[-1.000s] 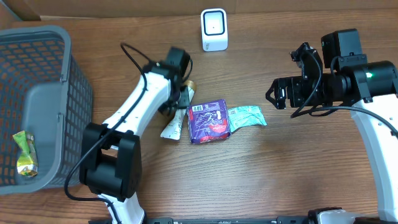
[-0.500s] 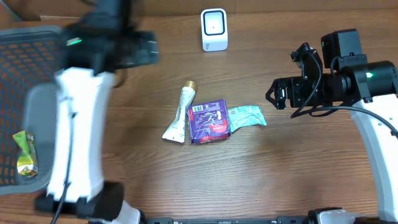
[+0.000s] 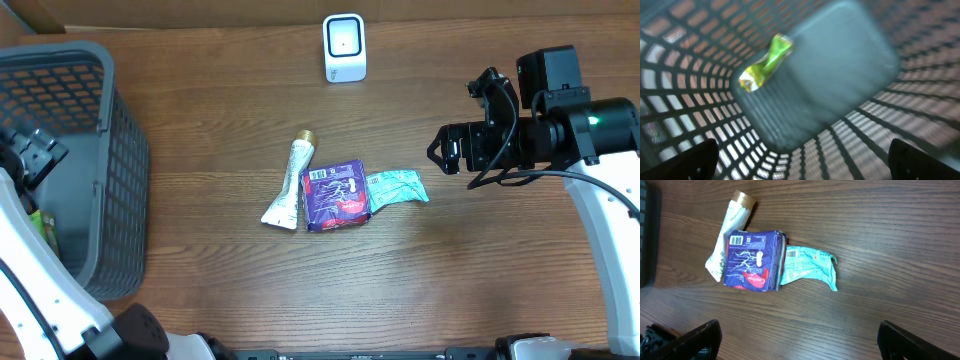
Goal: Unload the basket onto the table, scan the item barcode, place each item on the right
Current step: 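Reach the left gripper into the basket and grasp the yellow-green pouch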
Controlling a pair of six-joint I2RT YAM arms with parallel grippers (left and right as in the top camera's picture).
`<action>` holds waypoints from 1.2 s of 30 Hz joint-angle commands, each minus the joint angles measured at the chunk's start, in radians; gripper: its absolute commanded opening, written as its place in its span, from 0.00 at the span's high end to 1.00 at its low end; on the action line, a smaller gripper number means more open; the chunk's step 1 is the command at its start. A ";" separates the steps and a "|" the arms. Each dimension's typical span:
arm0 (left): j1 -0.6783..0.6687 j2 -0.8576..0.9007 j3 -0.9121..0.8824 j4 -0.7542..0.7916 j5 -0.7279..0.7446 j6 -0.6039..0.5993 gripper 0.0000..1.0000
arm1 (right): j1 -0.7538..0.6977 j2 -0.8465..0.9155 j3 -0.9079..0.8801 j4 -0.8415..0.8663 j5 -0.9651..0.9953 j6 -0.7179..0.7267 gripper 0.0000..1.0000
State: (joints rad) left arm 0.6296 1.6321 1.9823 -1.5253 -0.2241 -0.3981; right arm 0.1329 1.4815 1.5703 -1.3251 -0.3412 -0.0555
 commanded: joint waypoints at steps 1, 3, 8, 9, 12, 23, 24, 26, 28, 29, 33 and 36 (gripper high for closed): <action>0.047 0.026 -0.167 0.092 -0.012 -0.048 0.00 | 0.005 0.000 -0.003 0.006 -0.001 -0.001 0.00; 0.056 0.026 -0.290 0.208 -0.011 -0.048 0.00 | 0.005 0.000 -0.003 0.006 -0.001 -0.001 0.00; 0.057 0.027 -0.496 0.504 -0.013 0.027 0.00 | 0.005 0.000 -0.003 0.005 -0.001 -0.001 0.00; 0.057 0.029 -0.542 0.583 -0.013 0.061 0.00 | 0.005 0.000 -0.003 0.005 0.000 -0.001 0.00; 0.059 0.037 -0.643 0.762 -0.020 0.143 0.00 | 0.005 0.000 -0.003 0.003 0.000 -0.001 0.00; 0.067 0.106 -0.772 0.963 -0.201 0.308 0.00 | 0.005 0.000 -0.003 -0.006 0.003 -0.001 0.00; 0.072 0.108 -0.772 0.974 -0.200 0.308 0.00 | 0.005 0.000 -0.003 -0.009 0.008 -0.001 0.00; 0.078 0.109 -0.772 0.989 -0.198 0.309 0.00 | 0.005 0.000 -0.003 -0.010 0.011 -0.001 0.00; 0.088 0.109 -0.772 0.995 -0.198 0.318 0.00 | 0.005 0.000 -0.003 -0.013 0.011 -0.001 0.00; 0.094 0.109 -0.772 0.996 -0.198 0.317 0.00 | 0.005 0.000 -0.003 -0.013 0.011 -0.001 0.00; 0.135 0.116 -0.773 1.004 -0.197 0.317 0.00 | 0.005 0.000 -0.003 -0.010 0.011 -0.001 0.00; 0.170 0.123 -0.773 1.004 -0.192 0.317 0.01 | 0.005 0.000 -0.003 -0.009 0.011 -0.001 0.00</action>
State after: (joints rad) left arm 0.7654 1.7355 1.2160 -0.5262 -0.4000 -0.0967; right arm 0.1326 1.4815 1.5703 -1.3369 -0.3347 -0.0551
